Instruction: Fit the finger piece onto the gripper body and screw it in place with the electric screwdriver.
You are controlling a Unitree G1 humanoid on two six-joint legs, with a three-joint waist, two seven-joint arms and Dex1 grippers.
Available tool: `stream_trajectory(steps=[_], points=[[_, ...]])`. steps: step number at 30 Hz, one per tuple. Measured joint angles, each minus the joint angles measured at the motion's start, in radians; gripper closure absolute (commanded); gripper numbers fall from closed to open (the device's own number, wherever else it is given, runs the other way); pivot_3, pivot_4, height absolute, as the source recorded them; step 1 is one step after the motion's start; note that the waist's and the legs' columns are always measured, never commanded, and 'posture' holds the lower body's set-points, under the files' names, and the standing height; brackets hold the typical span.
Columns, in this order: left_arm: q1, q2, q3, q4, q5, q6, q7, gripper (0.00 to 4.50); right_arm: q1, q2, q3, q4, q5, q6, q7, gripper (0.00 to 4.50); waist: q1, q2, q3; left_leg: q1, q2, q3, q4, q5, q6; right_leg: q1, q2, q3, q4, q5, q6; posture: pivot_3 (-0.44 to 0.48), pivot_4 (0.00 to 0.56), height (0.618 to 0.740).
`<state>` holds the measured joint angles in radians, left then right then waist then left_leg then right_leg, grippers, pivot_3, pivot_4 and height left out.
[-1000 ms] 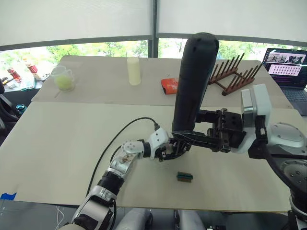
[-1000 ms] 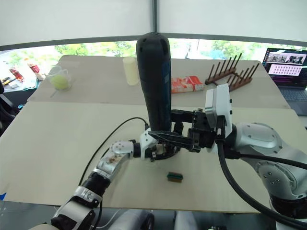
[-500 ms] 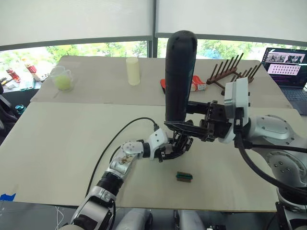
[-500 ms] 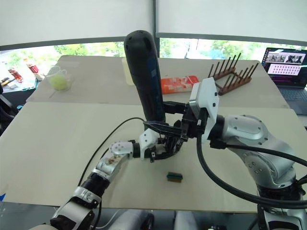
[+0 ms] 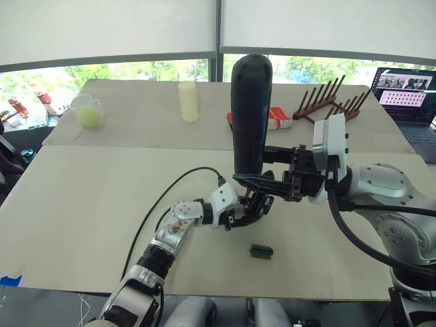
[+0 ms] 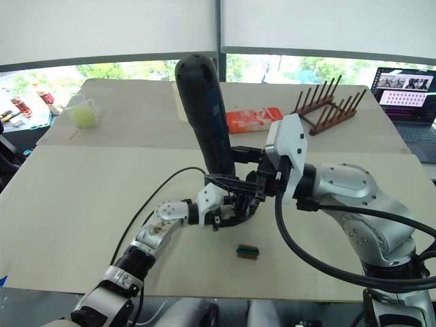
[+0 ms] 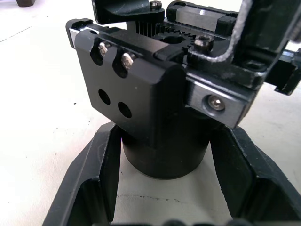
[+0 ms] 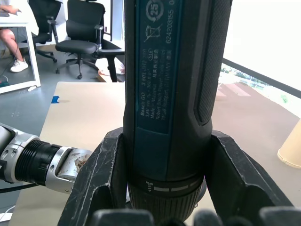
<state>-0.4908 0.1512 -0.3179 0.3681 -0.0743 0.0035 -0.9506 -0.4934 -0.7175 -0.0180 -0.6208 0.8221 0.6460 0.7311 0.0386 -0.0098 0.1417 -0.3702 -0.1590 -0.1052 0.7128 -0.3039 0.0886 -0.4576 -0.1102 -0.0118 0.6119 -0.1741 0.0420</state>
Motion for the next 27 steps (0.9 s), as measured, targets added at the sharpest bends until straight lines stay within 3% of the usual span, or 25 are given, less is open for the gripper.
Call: stream_trajectory(steps=[27], points=[[0.000, -0.002, -0.002, -0.002, -0.003, 0.000, 0.000, 2.24, 0.021, 0.013, 0.001, 0.021, -0.062, -0.003, 0.051, 2.59, 0.000, 0.000, 0.000, 0.000, 0.000, 0.000, 0.000, 0.000, 0.000, 0.000, 0.000, 0.000, 0.000, 0.000, 0.000, 0.000, 0.150, 0.740]])
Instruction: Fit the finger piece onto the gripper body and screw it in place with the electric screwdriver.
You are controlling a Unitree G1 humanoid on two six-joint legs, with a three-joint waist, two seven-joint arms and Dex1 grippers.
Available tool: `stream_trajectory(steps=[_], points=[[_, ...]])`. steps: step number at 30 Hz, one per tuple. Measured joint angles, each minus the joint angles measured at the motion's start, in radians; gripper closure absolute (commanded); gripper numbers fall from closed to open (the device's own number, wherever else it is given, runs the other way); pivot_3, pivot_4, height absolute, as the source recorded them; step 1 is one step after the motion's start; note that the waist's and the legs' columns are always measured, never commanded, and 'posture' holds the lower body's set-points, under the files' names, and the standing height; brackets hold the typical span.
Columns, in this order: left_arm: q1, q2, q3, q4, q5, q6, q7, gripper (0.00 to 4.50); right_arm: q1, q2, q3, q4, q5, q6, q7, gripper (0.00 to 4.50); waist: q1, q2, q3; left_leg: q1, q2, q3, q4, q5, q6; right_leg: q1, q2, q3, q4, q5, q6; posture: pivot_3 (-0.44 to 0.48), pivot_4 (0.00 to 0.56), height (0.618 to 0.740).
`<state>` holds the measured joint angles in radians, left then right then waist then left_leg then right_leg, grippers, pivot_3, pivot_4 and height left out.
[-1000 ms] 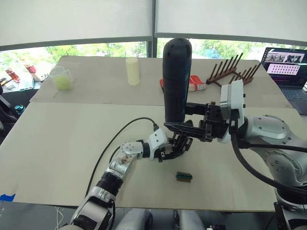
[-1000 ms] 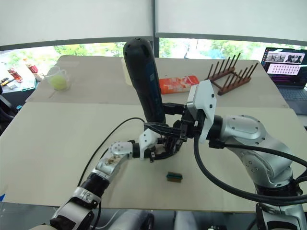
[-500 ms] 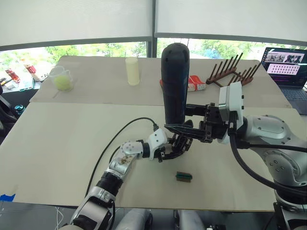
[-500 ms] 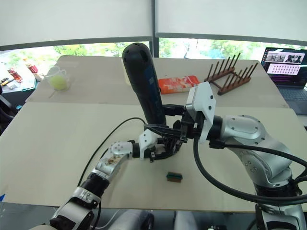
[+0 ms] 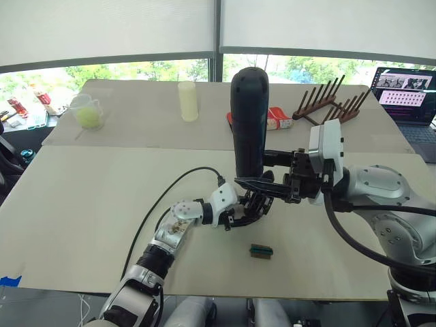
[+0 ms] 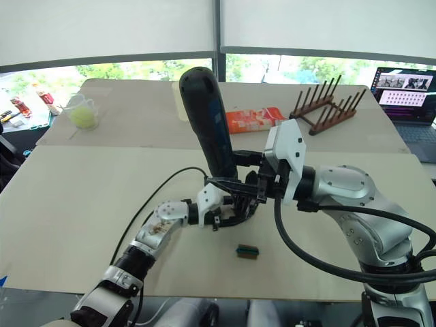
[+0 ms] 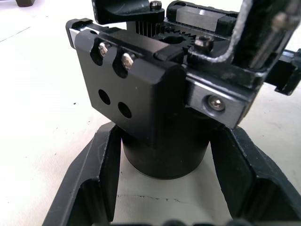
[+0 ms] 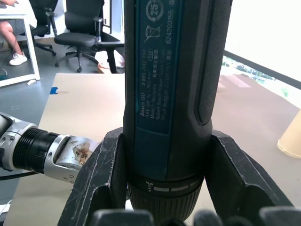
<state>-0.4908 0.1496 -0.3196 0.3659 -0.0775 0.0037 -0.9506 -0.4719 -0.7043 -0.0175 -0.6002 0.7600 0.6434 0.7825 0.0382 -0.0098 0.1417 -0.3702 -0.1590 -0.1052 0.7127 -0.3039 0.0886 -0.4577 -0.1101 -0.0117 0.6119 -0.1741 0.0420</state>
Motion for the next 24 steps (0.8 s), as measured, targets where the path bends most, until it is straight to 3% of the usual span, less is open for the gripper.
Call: stream_trajectory(steps=[17, 24], points=[[0.000, -0.001, -0.001, 0.000, 0.000, 0.001, 0.001, 2.24, 0.009, 0.032, 0.007, 0.014, -0.032, -0.004, 0.002, 2.59, 0.000, 0.000, 0.000, 0.000, 0.000, 0.000, 0.000, 0.000, 0.000, 0.000, 0.000, 0.000, 0.000, 0.000, 0.000, 0.000, 0.150, 0.740], [0.000, 0.000, -0.001, 0.000, 0.000, 0.003, 0.004, 2.24, 0.065, 0.048, 0.000, 0.034, -0.068, -0.095, 0.016, 2.59, 0.000, 0.000, 0.000, 0.001, 0.000, 0.000, 0.000, 0.000, 0.000, 0.001, 0.001, 0.000, 0.000, 0.000, 0.000, 0.000, 0.150, 0.740]])
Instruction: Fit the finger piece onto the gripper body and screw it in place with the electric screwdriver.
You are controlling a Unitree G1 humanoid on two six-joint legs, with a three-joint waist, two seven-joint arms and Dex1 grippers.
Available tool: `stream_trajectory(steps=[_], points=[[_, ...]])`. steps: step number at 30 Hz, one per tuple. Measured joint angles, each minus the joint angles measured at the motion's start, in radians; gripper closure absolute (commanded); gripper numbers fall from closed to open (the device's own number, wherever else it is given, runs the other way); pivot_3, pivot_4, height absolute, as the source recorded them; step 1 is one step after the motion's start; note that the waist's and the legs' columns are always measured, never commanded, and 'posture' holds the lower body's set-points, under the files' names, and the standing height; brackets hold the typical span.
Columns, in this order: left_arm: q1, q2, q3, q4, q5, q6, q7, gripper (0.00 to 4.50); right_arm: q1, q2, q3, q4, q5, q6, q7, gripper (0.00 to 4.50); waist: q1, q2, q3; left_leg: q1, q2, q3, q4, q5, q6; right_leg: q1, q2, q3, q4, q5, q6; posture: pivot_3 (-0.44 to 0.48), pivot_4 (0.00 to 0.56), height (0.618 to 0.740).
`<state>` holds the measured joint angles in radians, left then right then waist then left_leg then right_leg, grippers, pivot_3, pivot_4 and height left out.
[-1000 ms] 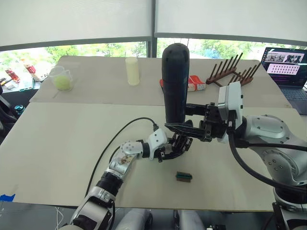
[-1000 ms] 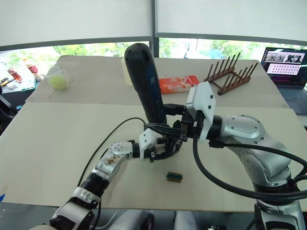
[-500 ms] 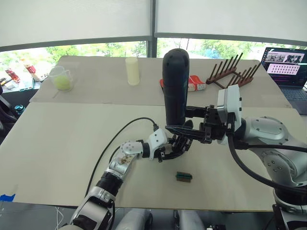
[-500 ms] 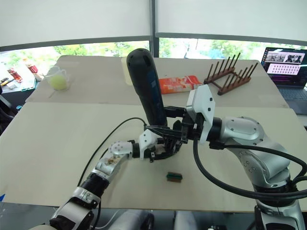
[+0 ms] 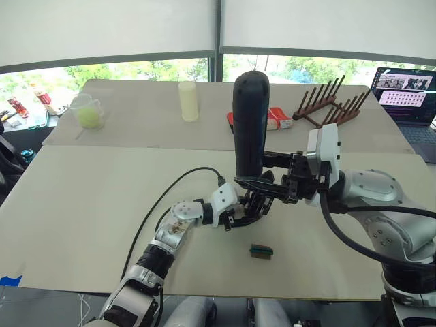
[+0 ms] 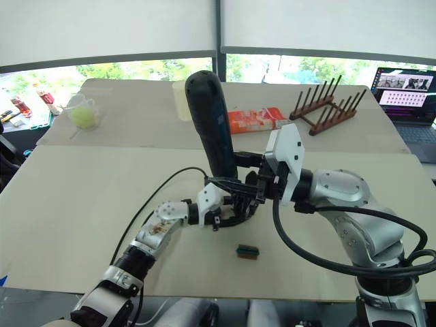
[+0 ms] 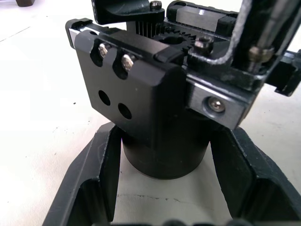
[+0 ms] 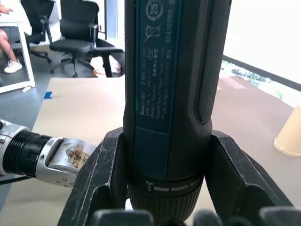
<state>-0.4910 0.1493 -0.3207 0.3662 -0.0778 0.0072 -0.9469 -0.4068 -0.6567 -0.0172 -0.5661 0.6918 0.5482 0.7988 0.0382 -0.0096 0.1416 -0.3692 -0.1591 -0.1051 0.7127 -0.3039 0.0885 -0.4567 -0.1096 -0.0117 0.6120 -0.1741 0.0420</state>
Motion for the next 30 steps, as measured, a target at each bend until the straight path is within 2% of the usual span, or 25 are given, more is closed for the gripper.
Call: stream_trajectory(steps=[6, 14, 20, 27, 30], points=[[-0.004, 0.002, 0.000, 0.004, 0.000, 0.001, 0.001, 2.24, 0.034, 0.007, -0.001, 0.020, -0.010, -0.062, 0.010, 2.59, 0.000, 0.000, 0.000, 0.001, 0.000, 0.000, 0.000, 0.000, 0.000, 0.000, 0.001, 0.000, 0.000, 0.000, 0.000, 0.000, 0.150, 0.740], [-0.024, 0.003, -0.002, 0.039, 0.000, -0.008, -0.009, 2.24, -0.043, -0.025, 0.037, 0.056, -0.010, -0.010, 0.035, 2.59, 0.004, 0.000, -0.001, 0.002, 0.000, 0.000, 0.000, 0.000, 0.000, 0.003, 0.000, 0.000, 0.000, 0.000, 0.000, 0.000, 0.150, 0.740], [-0.029, 0.001, -0.003, 0.050, 0.000, -0.010, -0.009, 2.24, -0.045, -0.016, 0.044, 0.083, -0.010, -0.011, 0.043, 2.59, 0.005, 0.000, -0.001, 0.005, 0.000, 0.000, 0.000, 0.000, 0.000, 0.005, 0.000, 0.000, 0.000, 0.000, 0.000, 0.000, 0.150, 0.740], [-0.039, 0.000, -0.004, 0.077, 0.000, -0.018, -0.013, 2.24, 0.003, 0.013, 0.044, 0.130, -0.019, -0.105, 0.073, 2.59, 0.005, 0.000, -0.002, 0.016, 0.001, 0.000, -0.003, -0.003, -0.002, 0.017, 0.001, 0.000, -0.002, -0.001, 0.001, 0.000, 0.150, 0.740], [-0.047, 0.000, -0.004, 0.086, 0.001, -0.018, -0.013, 2.24, 0.007, 0.031, 0.061, 0.149, -0.053, -0.167, 0.069, 2.59, 0.004, 0.001, -0.002, 0.017, 0.001, 0.000, -0.003, -0.005, -0.005, 0.018, 0.001, 0.001, -0.002, -0.001, 0.001, 0.000, 0.150, 0.740]])
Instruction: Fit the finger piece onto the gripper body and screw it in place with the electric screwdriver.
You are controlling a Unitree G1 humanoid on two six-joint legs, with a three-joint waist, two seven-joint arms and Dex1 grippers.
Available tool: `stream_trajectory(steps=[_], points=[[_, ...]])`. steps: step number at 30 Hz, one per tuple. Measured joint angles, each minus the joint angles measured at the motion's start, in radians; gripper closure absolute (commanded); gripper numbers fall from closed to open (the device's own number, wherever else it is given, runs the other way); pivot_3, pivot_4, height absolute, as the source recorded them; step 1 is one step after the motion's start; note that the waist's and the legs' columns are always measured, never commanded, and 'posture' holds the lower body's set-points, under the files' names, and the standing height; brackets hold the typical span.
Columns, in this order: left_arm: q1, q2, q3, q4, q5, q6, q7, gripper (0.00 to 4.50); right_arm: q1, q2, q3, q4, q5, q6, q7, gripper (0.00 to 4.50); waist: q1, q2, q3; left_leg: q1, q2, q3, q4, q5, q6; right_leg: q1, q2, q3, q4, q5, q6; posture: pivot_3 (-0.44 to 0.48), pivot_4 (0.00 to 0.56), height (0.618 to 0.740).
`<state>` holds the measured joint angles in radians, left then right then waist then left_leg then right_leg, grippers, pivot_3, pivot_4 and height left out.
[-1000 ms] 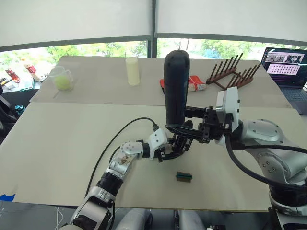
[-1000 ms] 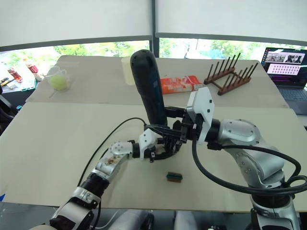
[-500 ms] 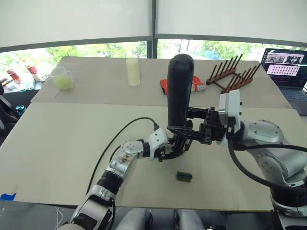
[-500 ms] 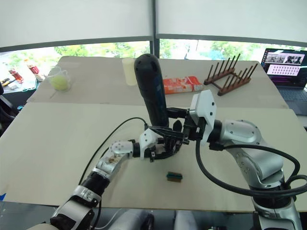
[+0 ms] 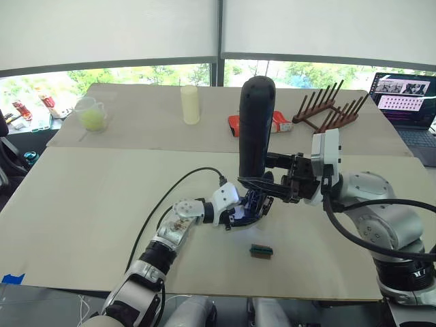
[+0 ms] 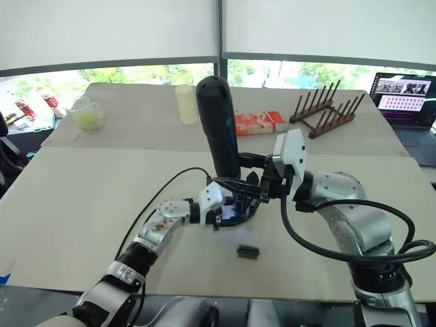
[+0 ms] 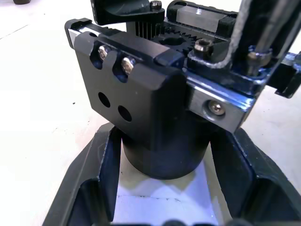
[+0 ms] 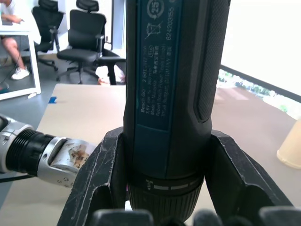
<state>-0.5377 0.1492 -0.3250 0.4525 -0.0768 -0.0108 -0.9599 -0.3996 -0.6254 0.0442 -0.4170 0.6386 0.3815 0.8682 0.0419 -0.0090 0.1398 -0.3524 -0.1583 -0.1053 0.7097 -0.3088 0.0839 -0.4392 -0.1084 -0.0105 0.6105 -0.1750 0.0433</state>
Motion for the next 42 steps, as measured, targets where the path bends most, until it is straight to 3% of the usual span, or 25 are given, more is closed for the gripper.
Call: stream_trajectory(steps=[29, 34, 37, 42], points=[[-0.003, -0.001, -0.001, 0.003, 0.000, 0.006, 0.003, 2.24, -0.007, -0.014, -0.002, 0.005, 0.011, -0.004, 0.013, 2.59, 0.001, -0.001, -0.003, 0.000, 0.000, 0.000, 0.000, -0.001, -0.001, 0.000, 0.000, 0.000, 0.000, 0.000, 0.000, 0.000, 0.150, 0.740], [-0.013, 0.000, 0.007, 0.003, -0.004, 0.016, 0.006, 2.24, -0.053, -0.013, -0.022, -0.016, 0.054, 0.087, -0.032, 2.59, -0.001, -0.001, -0.001, -0.004, 0.000, 0.000, -0.001, 0.000, -0.001, -0.005, 0.000, 0.001, 0.000, 0.000, 0.000, 0.000, 0.150, 0.740], [-0.018, -0.001, 0.018, -0.002, -0.007, 0.017, 0.006, 2.24, -0.125, 0.009, -0.080, -0.036, 0.134, 0.151, -0.109, 2.59, -0.003, -0.001, -0.001, -0.017, -0.001, 0.000, 0.001, 0.004, 0.003, -0.019, 0.000, 0.001, 0.002, 0.001, -0.001, 0.000, 0.150, 0.740], [-0.018, -0.010, 0.019, -0.002, -0.006, 0.024, 0.006, 2.24, -0.177, 0.014, -0.141, -0.123, 0.227, 0.190, -0.175, 2.59, -0.002, -0.001, -0.001, -0.017, 0.000, -0.001, 0.000, 0.005, 0.004, -0.019, 0.000, -0.001, 0.000, 0.001, -0.001, 0.000, 0.150, 0.740]])
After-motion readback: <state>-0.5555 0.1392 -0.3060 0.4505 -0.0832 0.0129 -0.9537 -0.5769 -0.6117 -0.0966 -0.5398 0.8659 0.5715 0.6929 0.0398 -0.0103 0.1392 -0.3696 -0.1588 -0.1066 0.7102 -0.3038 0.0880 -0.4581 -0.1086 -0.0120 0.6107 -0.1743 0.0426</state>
